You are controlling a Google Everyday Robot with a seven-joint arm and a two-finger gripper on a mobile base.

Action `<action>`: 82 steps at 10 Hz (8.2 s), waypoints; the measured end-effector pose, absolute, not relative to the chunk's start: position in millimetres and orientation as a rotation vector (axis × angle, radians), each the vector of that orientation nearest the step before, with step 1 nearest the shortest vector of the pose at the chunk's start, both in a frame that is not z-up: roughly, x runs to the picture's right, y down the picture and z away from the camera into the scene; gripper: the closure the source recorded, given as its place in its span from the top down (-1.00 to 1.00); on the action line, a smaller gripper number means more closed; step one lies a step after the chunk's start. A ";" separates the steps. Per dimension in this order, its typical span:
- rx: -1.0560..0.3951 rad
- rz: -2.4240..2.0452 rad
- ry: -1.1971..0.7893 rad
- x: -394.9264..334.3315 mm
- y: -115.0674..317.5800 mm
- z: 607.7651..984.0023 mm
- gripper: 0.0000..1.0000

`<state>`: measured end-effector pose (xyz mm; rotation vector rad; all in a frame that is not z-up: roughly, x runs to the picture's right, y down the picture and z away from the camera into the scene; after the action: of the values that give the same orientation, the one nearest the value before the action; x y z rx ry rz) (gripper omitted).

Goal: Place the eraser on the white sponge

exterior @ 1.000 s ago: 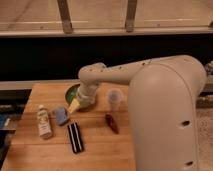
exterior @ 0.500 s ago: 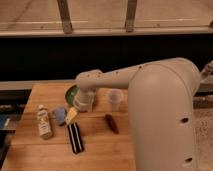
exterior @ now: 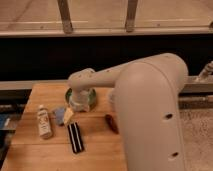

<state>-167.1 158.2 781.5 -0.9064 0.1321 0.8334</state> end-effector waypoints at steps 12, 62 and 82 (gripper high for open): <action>-1.027 0.830 0.212 -172.1 228.7 794.7 0.60; -0.894 0.646 0.100 -236.3 92.4 828.5 -1.00; -1.013 0.611 0.012 -258.8 120.1 835.1 0.23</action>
<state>-258.8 120.1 835.1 -1.0129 0.0123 0.6110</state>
